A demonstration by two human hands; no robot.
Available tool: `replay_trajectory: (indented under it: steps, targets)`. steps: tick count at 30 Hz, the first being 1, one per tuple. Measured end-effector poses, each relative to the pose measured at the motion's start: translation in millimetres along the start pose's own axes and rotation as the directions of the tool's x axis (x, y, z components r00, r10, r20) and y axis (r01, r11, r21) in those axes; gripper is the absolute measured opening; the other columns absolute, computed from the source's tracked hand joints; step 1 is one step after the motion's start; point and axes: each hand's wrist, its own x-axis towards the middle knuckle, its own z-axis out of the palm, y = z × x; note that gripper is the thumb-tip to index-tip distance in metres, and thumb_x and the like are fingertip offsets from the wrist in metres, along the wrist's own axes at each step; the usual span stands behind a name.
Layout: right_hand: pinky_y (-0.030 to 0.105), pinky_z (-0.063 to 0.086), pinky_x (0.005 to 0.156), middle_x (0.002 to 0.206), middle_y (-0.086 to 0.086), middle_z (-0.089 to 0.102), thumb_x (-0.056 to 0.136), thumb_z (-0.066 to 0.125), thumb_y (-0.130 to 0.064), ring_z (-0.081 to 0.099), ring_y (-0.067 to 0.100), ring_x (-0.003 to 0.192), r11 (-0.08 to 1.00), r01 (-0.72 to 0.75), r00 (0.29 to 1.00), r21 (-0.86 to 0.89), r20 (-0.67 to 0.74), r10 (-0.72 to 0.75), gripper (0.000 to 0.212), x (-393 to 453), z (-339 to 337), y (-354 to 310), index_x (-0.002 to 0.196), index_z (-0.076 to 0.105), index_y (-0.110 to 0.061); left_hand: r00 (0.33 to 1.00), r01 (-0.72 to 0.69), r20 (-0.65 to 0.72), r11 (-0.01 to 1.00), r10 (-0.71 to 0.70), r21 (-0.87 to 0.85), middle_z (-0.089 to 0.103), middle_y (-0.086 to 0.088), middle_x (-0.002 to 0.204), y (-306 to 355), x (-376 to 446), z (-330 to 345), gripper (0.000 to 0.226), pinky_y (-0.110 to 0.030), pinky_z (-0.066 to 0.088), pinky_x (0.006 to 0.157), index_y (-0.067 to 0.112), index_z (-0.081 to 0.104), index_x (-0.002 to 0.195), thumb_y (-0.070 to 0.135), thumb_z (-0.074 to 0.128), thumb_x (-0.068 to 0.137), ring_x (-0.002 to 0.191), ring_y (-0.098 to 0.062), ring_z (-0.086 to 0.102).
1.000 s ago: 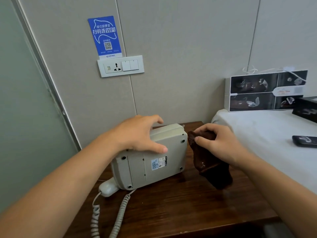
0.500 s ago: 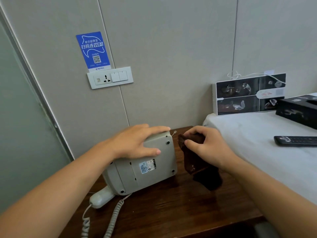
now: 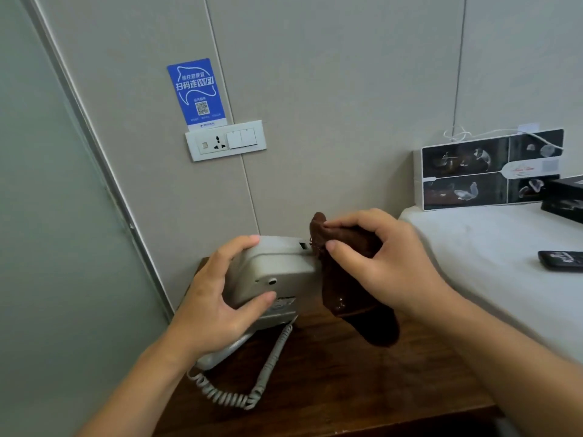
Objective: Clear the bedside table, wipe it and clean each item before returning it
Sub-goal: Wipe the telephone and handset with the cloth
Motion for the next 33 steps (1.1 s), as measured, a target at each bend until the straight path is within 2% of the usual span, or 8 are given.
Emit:
replay_trajectory:
  steps: [5,9,14,17,20,23,27,33]
  targets:
    - [0.024,0.050,0.093,0.109,-0.013,0.060,0.091,0.069,-0.046,0.059,0.001,0.103,0.996,0.042,0.997,-0.081,0.069,-0.037,0.037,-19,31,-18,0.126,0.070,-0.036,0.997,-0.028,-0.078,0.999,0.030,0.019,0.056,0.026,0.119,0,-10,-3,0.079,-0.026,0.055,0.078,0.062,0.033,0.127,0.050,0.083,0.066,0.100,-0.007,0.065]
    - [0.023,0.043,0.104,0.126,-0.005,0.047,0.096,0.061,-0.043,0.049,0.012,0.120,0.953,0.235,0.961,-0.190,0.192,-0.199,0.048,-33,47,-31,0.141,0.060,-0.026,0.991,0.070,-0.105,0.994,-0.079,-0.085,0.064,0.024,0.121,-1,-18,-4,0.093,-0.030,0.055,0.088,0.062,0.039,0.129,0.064,0.093,0.053,0.110,-0.005,0.067]
    - [0.035,0.054,0.083,0.118,0.001,0.054,0.094,0.065,-0.038,0.056,0.019,0.103,0.846,0.474,0.870,-0.244,0.280,-0.406,0.041,-40,50,-42,0.133,0.064,-0.023,0.998,0.036,-0.046,0.999,-0.038,-0.033,0.061,0.035,0.123,8,-27,-1,0.081,-0.015,0.053,0.084,0.065,0.041,0.129,0.070,0.085,0.062,0.109,0.007,0.064]
    - [0.039,0.056,0.074,0.101,-0.004,0.061,0.091,0.066,-0.041,0.063,0.019,0.091,0.855,0.443,0.888,-0.271,0.265,-0.376,0.028,-34,48,-41,0.114,0.071,-0.026,0.999,0.031,-0.022,0.999,-0.030,0.014,0.058,0.033,0.127,11,-32,3,0.082,-0.009,0.049,0.085,0.061,0.041,0.132,0.063,0.085,0.063,0.112,0.010,0.061]
    - [0.040,0.056,0.075,0.093,-0.013,0.064,0.088,0.062,-0.045,0.065,0.012,0.087,0.909,0.273,0.957,-0.315,0.186,-0.223,0.022,-15,37,-25,0.102,0.071,-0.031,0.999,0.042,-0.003,0.996,-0.042,0.074,0.058,0.030,0.128,10,-31,7,0.086,-0.019,0.052,0.092,0.049,0.043,0.136,0.070,0.084,0.063,0.115,0.004,0.061]
    - [0.037,0.055,0.079,0.095,-0.014,0.064,0.088,0.063,-0.042,0.063,0.010,0.088,0.905,0.263,0.963,-0.336,0.155,-0.222,0.025,-20,39,-22,0.107,0.070,-0.029,1.000,0.020,0.001,0.994,-0.021,0.103,0.057,0.032,0.128,9,-27,6,0.084,-0.023,0.053,0.093,0.046,0.044,0.136,0.071,0.081,0.065,0.114,0.004,0.062]
    - [0.028,0.051,0.081,0.101,-0.008,0.061,0.090,0.067,-0.037,0.061,0.015,0.093,0.879,0.432,0.875,-0.201,0.329,-0.355,0.030,-40,50,-40,0.117,0.069,-0.024,1.000,0.013,-0.017,0.999,-0.012,0.048,0.056,0.030,0.131,6,-30,6,0.080,-0.023,0.053,0.090,0.043,0.044,0.136,0.056,0.083,0.067,0.115,0.005,0.062]
    - [0.038,0.056,0.078,0.095,-0.012,0.063,0.091,0.068,-0.031,0.063,0.011,0.089,0.913,0.232,0.971,-0.336,0.129,-0.200,0.016,-15,33,-4,0.105,0.071,-0.025,0.996,0.083,-0.032,0.996,-0.081,0.040,0.053,0.033,0.129,5,-28,6,0.087,-0.016,0.051,0.091,0.049,0.041,0.135,0.069,0.084,0.063,0.116,0.006,0.058]
